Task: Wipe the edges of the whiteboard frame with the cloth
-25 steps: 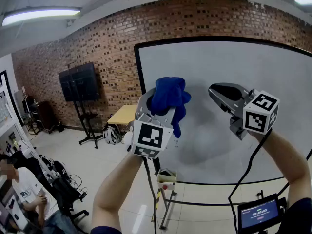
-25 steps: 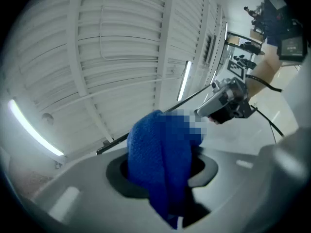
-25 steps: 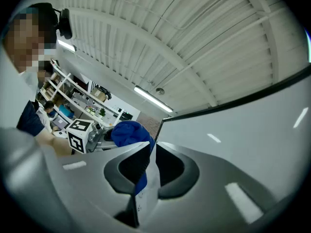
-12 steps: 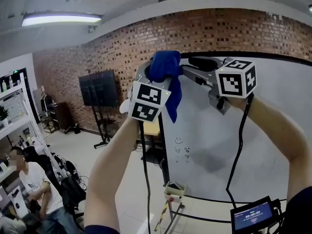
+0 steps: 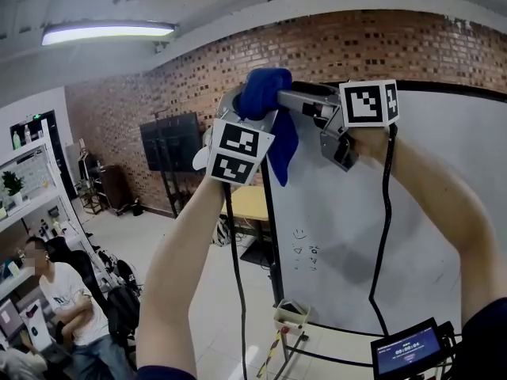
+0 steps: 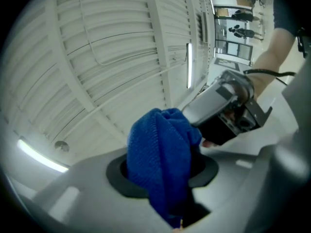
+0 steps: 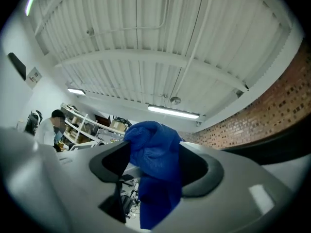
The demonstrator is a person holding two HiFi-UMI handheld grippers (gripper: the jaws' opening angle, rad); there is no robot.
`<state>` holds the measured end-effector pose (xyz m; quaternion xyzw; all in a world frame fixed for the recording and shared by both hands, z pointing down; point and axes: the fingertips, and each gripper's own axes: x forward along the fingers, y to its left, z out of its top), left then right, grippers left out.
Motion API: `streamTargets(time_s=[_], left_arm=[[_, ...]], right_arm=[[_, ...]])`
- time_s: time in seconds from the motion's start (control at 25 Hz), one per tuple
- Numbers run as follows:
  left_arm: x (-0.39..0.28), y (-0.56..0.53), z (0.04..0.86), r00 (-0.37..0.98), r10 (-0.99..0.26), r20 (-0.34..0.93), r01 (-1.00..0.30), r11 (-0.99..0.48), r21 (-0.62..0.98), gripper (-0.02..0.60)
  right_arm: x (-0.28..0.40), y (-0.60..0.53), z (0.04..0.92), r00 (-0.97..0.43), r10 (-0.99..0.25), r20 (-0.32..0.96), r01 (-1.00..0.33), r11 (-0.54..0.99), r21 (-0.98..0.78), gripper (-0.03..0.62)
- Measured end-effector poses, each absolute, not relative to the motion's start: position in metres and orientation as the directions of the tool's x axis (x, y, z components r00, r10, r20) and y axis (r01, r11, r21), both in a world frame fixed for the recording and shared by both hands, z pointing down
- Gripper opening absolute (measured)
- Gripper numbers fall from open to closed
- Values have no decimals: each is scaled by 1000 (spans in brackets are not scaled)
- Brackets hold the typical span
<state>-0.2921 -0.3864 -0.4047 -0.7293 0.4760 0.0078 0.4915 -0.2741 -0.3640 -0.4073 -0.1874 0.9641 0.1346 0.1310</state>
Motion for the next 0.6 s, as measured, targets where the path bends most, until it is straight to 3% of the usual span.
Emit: streamTargets(time_s=[0.16, 0.36, 0.48, 0.6], left_arm=[[-301, -395, -399, 558, -683, -471, -663, -25, -748, 173], [-295, -378, -409, 617, -638, -461, -654, -89, -752, 175], [-298, -371, -419, 649, -614, -450, -632, -105, -768, 196], [-299, -376, -417, 668, -633, -392, -597, -142, -789, 305]], right_arm=[[-304, -376, -401, -912, -318, -259, -380, 893, 241, 351], [-320, -359, -410, -933, -299, -201, -350, 885, 308, 359], [-329, -349, -420, -943, -291, -163, -332, 865, 375, 287], [-323, -358, -434, -901, -385, -199, -434, 793, 428, 167]])
